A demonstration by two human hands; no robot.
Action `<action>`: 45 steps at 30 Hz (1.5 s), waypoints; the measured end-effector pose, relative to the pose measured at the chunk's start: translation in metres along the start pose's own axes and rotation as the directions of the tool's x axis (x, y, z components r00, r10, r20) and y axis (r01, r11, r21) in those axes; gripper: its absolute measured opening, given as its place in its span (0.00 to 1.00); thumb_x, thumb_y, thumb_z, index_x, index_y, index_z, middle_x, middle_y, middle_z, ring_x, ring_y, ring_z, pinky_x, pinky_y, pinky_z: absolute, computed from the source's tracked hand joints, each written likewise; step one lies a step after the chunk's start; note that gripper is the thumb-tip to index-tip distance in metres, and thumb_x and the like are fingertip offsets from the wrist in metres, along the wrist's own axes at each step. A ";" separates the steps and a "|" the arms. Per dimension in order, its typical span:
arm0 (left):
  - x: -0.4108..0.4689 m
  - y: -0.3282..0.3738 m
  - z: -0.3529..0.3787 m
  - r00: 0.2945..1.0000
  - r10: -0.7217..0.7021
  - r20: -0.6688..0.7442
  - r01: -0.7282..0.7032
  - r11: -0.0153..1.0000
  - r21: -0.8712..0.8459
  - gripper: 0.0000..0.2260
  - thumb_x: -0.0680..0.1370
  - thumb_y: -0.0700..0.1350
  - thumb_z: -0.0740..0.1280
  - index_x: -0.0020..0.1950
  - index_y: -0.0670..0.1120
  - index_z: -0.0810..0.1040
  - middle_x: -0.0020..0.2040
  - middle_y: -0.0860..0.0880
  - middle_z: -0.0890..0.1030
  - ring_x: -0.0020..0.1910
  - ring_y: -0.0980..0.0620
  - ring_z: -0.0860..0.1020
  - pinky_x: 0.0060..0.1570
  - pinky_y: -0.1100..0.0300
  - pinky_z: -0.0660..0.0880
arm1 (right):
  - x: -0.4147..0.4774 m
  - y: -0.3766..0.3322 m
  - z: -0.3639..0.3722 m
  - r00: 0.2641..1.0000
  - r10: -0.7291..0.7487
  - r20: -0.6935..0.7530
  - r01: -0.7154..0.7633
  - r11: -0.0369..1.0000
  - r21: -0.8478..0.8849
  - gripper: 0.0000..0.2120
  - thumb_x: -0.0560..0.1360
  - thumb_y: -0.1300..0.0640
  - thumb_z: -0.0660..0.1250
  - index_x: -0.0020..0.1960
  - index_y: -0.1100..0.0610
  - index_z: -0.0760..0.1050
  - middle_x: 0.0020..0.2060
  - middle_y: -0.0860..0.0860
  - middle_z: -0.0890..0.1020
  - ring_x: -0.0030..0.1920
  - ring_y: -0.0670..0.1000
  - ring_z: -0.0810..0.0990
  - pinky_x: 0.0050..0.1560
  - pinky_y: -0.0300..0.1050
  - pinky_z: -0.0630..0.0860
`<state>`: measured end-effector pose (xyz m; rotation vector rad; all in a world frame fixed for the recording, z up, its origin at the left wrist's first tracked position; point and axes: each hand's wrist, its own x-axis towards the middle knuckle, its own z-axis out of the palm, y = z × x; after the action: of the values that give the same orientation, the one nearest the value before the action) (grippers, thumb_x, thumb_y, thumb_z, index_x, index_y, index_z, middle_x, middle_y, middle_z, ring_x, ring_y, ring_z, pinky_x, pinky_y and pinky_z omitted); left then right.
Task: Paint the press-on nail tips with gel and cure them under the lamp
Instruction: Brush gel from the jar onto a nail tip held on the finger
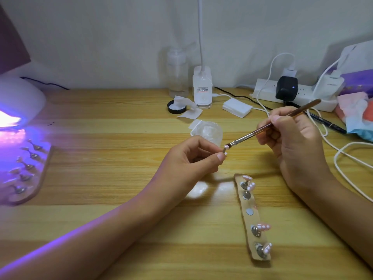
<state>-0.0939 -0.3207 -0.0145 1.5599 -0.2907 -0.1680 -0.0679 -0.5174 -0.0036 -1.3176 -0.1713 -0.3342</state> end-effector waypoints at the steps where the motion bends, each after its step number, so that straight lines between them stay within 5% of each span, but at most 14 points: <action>1: 0.000 0.000 0.000 1.000 -0.002 -0.001 0.002 1.000 0.000 0.07 0.75 0.43 0.72 0.41 0.54 0.82 0.40 0.53 0.83 0.40 0.59 0.80 0.45 0.66 0.77 | 0.000 -0.001 0.000 1.000 -0.001 -0.016 0.001 1.000 0.002 0.11 0.80 0.67 0.57 0.42 0.56 0.71 0.30 0.47 0.79 0.33 0.46 0.77 0.36 0.37 0.76; 6: 0.001 0.000 0.000 0.999 -0.029 -0.019 0.029 0.999 -0.016 0.01 0.72 0.47 0.72 0.41 0.54 0.82 0.41 0.52 0.84 0.40 0.58 0.81 0.48 0.62 0.78 | -0.001 -0.004 0.000 0.999 -0.002 0.046 -0.002 0.996 0.087 0.09 0.79 0.65 0.57 0.43 0.56 0.72 0.31 0.48 0.80 0.34 0.46 0.78 0.38 0.38 0.76; 11: 0.000 -0.001 0.000 0.998 -0.052 -0.022 0.051 0.997 -0.053 0.01 0.71 0.47 0.72 0.41 0.54 0.83 0.43 0.52 0.85 0.44 0.56 0.82 0.51 0.60 0.80 | -0.001 -0.001 -0.001 0.997 -0.049 0.052 0.050 0.999 -0.018 0.06 0.77 0.64 0.60 0.44 0.56 0.73 0.32 0.48 0.80 0.36 0.47 0.79 0.39 0.39 0.77; 15: -0.004 0.002 0.000 0.999 -0.030 -0.013 0.028 0.992 -0.121 0.03 0.73 0.46 0.72 0.43 0.54 0.84 0.46 0.51 0.86 0.49 0.55 0.83 0.46 0.67 0.77 | 0.001 0.000 -0.005 0.996 -0.093 -0.003 0.092 0.994 -0.066 0.05 0.76 0.61 0.62 0.44 0.54 0.74 0.33 0.47 0.81 0.36 0.48 0.80 0.40 0.40 0.77; 19: -0.013 0.009 0.006 0.994 0.110 -0.015 -0.110 0.994 -0.026 0.03 0.74 0.49 0.73 0.45 0.55 0.81 0.46 0.50 0.86 0.51 0.50 0.83 0.48 0.64 0.76 | 0.004 0.002 -0.006 0.996 -0.058 -0.060 0.059 0.998 0.009 0.05 0.76 0.61 0.63 0.43 0.53 0.75 0.33 0.47 0.81 0.35 0.47 0.80 0.39 0.38 0.76; 22: -0.024 0.014 0.015 0.964 0.265 0.000 -0.264 0.963 0.059 0.03 0.73 0.51 0.72 0.45 0.55 0.79 0.46 0.52 0.82 0.40 0.46 0.78 0.40 0.60 0.73 | 0.006 0.003 -0.008 0.995 -0.016 -0.101 0.024 0.997 0.072 0.03 0.75 0.60 0.63 0.44 0.53 0.75 0.32 0.47 0.81 0.34 0.46 0.79 0.37 0.37 0.76; 25: -0.029 0.016 0.020 0.927 0.367 0.076 -0.375 0.910 0.174 0.04 0.73 0.49 0.73 0.42 0.57 0.79 0.40 0.57 0.72 0.34 0.58 0.67 0.35 0.66 0.64 | 0.009 0.004 -0.009 0.991 0.017 -0.135 -0.004 0.995 0.099 0.03 0.75 0.59 0.64 0.44 0.53 0.75 0.31 0.46 0.81 0.34 0.45 0.80 0.37 0.36 0.76; 28: -0.031 0.012 0.021 0.898 0.387 0.209 -0.439 0.815 0.379 0.05 0.73 0.46 0.75 0.39 0.49 0.81 0.34 0.56 0.68 0.33 0.60 0.68 0.35 0.74 0.61 | 0.009 0.005 -0.010 0.990 0.030 -0.137 -0.016 0.994 0.104 0.02 0.75 0.58 0.64 0.44 0.53 0.75 0.31 0.45 0.81 0.34 0.45 0.80 0.37 0.37 0.77; 36: -0.026 0.002 0.016 0.928 0.256 0.272 -0.371 0.721 0.585 0.06 0.71 0.54 0.73 0.42 0.53 0.86 0.29 0.59 0.72 0.32 0.61 0.72 0.34 0.67 0.64 | 0.008 0.005 -0.009 0.995 0.032 -0.093 -0.023 0.994 0.104 0.03 0.75 0.59 0.63 0.44 0.54 0.74 0.31 0.45 0.81 0.34 0.44 0.80 0.37 0.36 0.76; 42: -0.029 0.007 0.011 0.749 0.425 0.508 -0.659 0.409 0.631 0.05 0.75 0.51 0.72 0.45 0.53 0.87 0.29 0.55 0.75 0.31 0.57 0.67 0.26 0.60 0.70 | 0.008 0.005 -0.009 0.994 0.033 -0.100 -0.023 0.995 0.099 0.03 0.75 0.59 0.63 0.44 0.54 0.74 0.31 0.45 0.81 0.33 0.44 0.80 0.36 0.36 0.76; 45: -0.029 0.005 0.012 0.704 0.436 0.561 -0.707 0.358 0.609 0.08 0.75 0.52 0.72 0.51 0.52 0.86 0.32 0.55 0.78 0.31 0.55 0.70 0.26 0.60 0.71 | 0.007 0.005 -0.008 0.997 0.023 -0.073 -0.018 0.997 0.071 0.03 0.75 0.59 0.63 0.44 0.54 0.73 0.30 0.45 0.81 0.33 0.44 0.80 0.36 0.36 0.76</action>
<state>-0.1258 -0.3241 -0.0117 2.2148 -1.3338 0.3683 -0.0607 -0.5249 -0.0078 -1.2346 -0.1068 -0.3558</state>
